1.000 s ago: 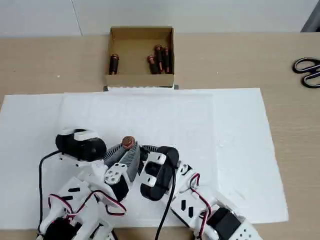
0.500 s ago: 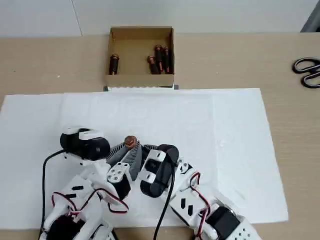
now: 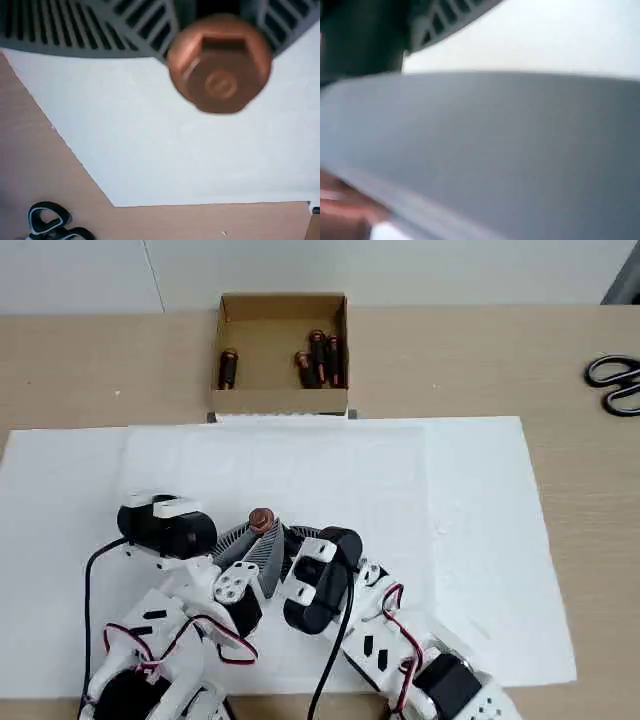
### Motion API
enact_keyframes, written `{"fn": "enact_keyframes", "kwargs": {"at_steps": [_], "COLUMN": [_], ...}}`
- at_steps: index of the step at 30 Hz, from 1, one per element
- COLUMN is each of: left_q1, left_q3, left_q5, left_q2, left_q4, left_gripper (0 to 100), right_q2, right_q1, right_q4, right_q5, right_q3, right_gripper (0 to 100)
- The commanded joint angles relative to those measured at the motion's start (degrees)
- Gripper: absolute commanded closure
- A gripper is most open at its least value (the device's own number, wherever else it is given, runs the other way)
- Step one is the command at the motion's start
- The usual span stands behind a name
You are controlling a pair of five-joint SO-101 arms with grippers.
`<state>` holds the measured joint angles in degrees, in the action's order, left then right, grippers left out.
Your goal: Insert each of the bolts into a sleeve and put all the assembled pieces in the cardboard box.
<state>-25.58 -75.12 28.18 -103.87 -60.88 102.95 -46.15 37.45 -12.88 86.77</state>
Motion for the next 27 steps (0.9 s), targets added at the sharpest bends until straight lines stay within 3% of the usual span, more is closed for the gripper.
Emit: {"fn": "enact_keyframes", "kwargs": {"at_steps": [1,8,21,27], "left_q1": [2.3,-0.6,-0.4,-0.3], "left_q3": [0.1,0.0,2.9,7.3], "left_q5": [0.2,0.3,0.3,0.3], "left_q2": [0.0,0.0,0.0,0.1], "left_q4": [0.2,-0.1,-0.1,-0.1], "left_gripper": [96,82,81,82], "right_q2": [0.9,0.9,0.9,0.9], "right_q1": [2.5,2.5,2.6,6.5], "right_q4": [-3.6,-5.0,-4.8,-5.1], "right_q5": [-0.6,-0.6,-0.6,-0.5], "right_q3": [-6.2,-5.1,-3.0,-0.4], "right_gripper": [99.5,99.5,99.5,99.5]}}
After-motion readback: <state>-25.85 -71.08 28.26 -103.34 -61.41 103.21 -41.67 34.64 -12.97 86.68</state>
